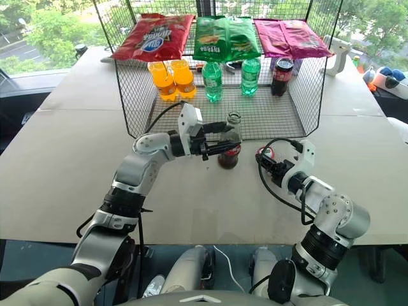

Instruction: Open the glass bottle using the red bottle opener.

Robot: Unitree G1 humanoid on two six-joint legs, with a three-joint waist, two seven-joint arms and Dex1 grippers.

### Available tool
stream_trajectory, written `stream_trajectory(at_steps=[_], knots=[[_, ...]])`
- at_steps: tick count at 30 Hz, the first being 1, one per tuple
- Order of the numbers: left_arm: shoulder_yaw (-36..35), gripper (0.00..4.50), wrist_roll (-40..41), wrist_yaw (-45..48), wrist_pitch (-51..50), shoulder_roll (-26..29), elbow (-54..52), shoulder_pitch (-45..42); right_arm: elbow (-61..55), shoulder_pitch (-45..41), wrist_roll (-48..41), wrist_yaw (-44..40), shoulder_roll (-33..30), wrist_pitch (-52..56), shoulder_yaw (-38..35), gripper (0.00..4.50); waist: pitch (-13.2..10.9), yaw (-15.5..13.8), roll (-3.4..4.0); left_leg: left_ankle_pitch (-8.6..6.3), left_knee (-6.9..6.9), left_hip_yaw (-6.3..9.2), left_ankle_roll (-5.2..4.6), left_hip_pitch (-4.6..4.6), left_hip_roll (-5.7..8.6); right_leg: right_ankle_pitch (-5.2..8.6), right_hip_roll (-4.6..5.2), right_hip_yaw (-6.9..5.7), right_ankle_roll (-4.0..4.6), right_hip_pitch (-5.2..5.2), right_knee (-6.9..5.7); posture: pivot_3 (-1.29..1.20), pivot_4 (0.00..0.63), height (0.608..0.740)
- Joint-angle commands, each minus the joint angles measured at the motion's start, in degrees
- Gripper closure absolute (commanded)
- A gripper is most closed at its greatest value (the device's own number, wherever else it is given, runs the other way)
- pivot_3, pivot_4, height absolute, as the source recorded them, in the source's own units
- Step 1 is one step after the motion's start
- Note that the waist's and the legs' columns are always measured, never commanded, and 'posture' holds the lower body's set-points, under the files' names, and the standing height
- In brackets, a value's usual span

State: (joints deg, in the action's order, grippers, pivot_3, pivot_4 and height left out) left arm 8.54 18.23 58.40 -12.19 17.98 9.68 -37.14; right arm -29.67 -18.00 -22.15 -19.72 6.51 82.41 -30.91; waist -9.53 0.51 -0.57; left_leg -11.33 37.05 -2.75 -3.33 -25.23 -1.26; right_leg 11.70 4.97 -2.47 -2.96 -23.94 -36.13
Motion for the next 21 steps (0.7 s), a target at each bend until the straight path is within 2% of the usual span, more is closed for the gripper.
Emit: stream_trajectory(at_steps=[1, 3, 8, 12, 21], knots=[[-1.52, 2.27, 0.16, -1.2, 0.41, 0.74, -2.37, 0.17, -8.11, 12.57, -0.4, -2.91, -2.97, -9.57, 15.0, 0.03, 0.09, 0.14, -0.04, 0.0, -0.18, 0.05, 0.0, 0.01, -0.01, 0.01, 0.0, -0.07, -0.01, 0.02, 0.21, 0.0, 0.15, 0.74], [-1.64, 2.27, 0.45, -1.21, 0.52, 1.08, -2.79, 0.53, -12.38, 16.52, 1.78, -5.51, -9.94, -19.23, 22.94, 0.03, 0.08, 0.51, -0.03, 0.0, -0.28, 0.0, 0.0, 0.02, 0.01, 0.01, 0.0, 0.0, -0.01, 0.04, 0.28, 0.0, 0.15, 0.74], [-1.78, 2.27, 0.83, -1.58, 0.59, 1.56, -3.36, 1.13, -16.33, 20.33, 7.21, -8.11, -21.32, -36.26, 31.06, 0.03, 0.04, 0.36, -0.01, 0.01, -0.26, -0.06, 0.0, 0.02, -0.01, 0.13, -0.04, 0.04, -0.24, -0.04, 0.28, 0.0, 0.15, 0.74], [-1.98, 2.27, 1.05, -1.91, 0.65, 1.89, -3.71, 1.48, -18.66, 21.21, 9.44, -9.43, -27.35, -45.96, 30.94, 0.03, 0.01, -0.03, -0.05, 0.0, -0.21, -0.03, 0.01, 0.02, -0.01, 0.14, 0.0, -0.01, -0.24, 0.0, 0.29, 0.0, 0.15, 0.74], [-2.58, 2.27, 1.59, -1.83, 0.96, 2.65, -3.47, 1.9, -21.52, 24.6, 5.73, -8.49, -30.43, -47.68, 25.99, 0.03, 0.0, -0.17, -0.08, 0.0, -0.2, -0.05, 0.0, 0.02, -0.02, 0.13, 0.0, -0.01, -0.24, 0.02, 0.32, 0.0, 0.15, 0.74]])
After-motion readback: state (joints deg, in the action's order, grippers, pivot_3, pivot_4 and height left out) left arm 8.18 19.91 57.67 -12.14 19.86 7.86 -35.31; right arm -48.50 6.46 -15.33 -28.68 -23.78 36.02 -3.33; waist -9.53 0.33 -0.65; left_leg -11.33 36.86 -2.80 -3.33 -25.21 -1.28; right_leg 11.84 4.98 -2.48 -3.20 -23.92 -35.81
